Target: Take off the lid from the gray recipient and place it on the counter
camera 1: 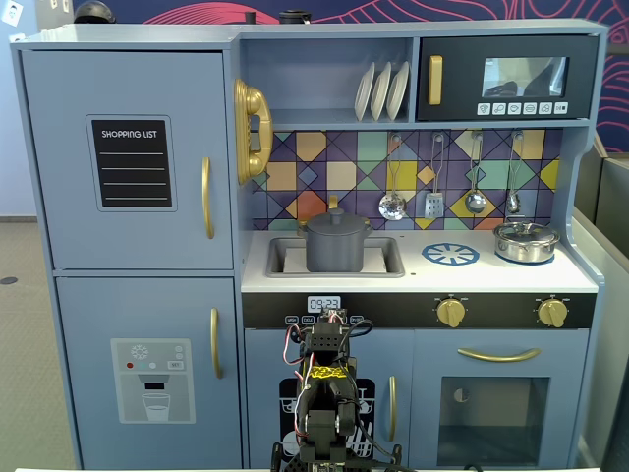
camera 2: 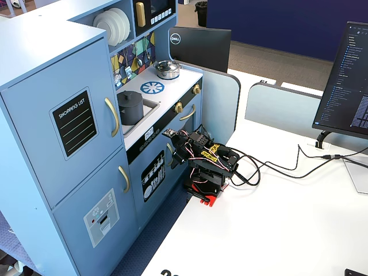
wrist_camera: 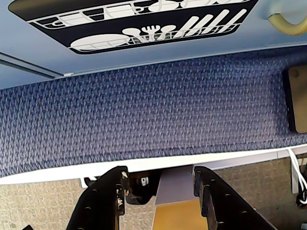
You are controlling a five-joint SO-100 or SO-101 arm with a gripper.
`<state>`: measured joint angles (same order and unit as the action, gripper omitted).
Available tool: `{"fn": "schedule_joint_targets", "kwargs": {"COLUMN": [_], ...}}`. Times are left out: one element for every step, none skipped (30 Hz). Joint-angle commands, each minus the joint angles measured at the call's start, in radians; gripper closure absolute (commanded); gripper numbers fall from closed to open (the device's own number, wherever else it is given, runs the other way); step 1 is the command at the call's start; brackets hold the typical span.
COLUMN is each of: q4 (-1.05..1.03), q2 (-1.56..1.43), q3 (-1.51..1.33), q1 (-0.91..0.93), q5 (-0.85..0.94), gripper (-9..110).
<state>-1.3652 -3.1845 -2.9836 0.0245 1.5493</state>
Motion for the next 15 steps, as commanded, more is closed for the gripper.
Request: {"fn": "schedule_joint_targets", "kwargs": {"q4": [-0.164, -0.164, -0.164, -0.164, -0.164, -0.164, -0.164, -0.164, -0.164, -0.164, -0.160, -0.144, -0.121, -0.101, -0.078], "q2": [0.006, 0.006, 0.006, 0.006, 0.006, 0.006, 0.006, 0.006, 0.006, 0.006, 0.006, 0.006, 0.006, 0.006, 0.009], "q3": [-0.018, -0.018, -0.018, -0.018, -0.018, -0.018, -0.018, -0.018, -0.018, -0.018, -0.018, -0.017, -0.017, -0.011, 0.003], "q1": [0.063, 0.063, 0.063, 0.063, 0.063, 0.063, 0.063, 0.061, 0.060, 0.058, 0.058, 0.057, 0.055, 0.055, 0.057], "q5": [-0.037, -0.037, -0.037, -0.037, -0.037, -0.037, -0.037, -0.037, -0.037, -0.037, -0.041, -0.055, -0.063, -0.061, -0.057], "gripper": [101, 101, 101, 101, 101, 101, 101, 101, 101, 101, 101, 101, 101, 101, 101]}}
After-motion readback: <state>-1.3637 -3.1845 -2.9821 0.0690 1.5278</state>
